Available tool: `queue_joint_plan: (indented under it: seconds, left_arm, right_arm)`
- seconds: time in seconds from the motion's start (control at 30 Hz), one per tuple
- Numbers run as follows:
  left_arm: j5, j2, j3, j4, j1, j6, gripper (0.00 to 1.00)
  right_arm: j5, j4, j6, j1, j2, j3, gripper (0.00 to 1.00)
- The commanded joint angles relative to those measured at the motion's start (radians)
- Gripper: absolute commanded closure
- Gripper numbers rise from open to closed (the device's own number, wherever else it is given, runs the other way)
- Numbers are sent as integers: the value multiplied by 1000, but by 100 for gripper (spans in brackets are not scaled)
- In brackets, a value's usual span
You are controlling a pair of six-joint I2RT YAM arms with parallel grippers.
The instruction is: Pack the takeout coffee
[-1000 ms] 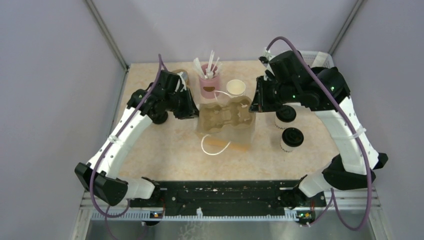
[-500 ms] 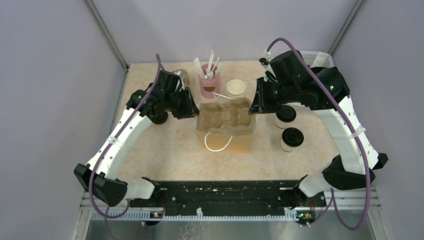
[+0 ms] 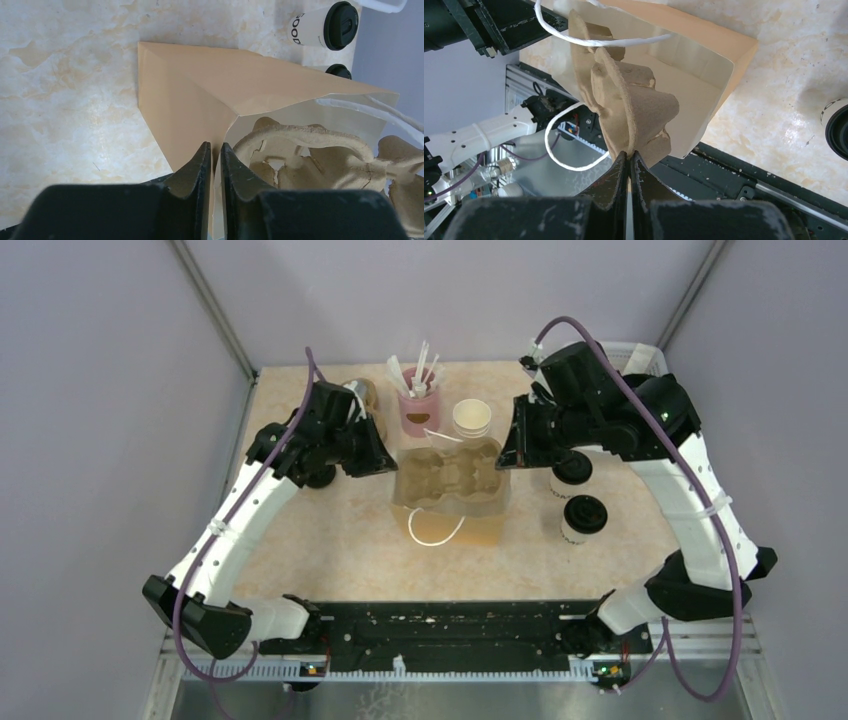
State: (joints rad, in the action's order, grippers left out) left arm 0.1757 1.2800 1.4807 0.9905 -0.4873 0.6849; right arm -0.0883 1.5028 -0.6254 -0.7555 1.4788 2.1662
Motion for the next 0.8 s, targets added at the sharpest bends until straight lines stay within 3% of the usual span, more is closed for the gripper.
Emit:
queue_joint_plan:
  seconds: [0.0,0.27,0.37,0.6,0.77]
  left_arm:
    - [16,-23,-2,-52,-6,8,83]
    - [16,-23,-2,-41,-6,60,100]
    - [12,-33,-10,-44,-6,67,100]
    - [22,-45,-36,-46,-6,62,100]
    - [-13,-53,-44,-44,-5,37,100]
  right_arm:
    - [-5,-20,-29,5,-34,-14,100]
    - [59,-25,-68,5,-23,-23,100]
    - [122,-12,-53,5,-38,-10,100]
    - [91,-57,-4,5,-28,-83,100]
    - [155,-15,48,26,-53,-16,100]
